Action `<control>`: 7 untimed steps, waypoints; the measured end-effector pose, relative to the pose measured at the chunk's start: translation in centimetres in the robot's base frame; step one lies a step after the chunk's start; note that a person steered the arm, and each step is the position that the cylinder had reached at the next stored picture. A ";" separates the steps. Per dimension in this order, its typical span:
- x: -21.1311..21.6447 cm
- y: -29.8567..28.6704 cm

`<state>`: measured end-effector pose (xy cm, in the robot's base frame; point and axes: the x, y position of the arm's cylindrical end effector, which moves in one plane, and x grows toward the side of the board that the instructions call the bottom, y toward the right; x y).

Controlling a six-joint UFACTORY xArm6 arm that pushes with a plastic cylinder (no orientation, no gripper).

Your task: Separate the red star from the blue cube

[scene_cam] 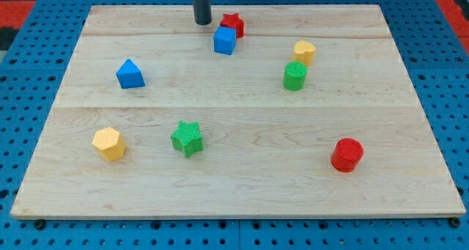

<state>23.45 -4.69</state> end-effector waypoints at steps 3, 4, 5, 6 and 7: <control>0.0 9.4; -0.1 10.9; -4.0 7.4; -3.2 5.9; -0.8 4.2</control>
<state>22.65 -0.52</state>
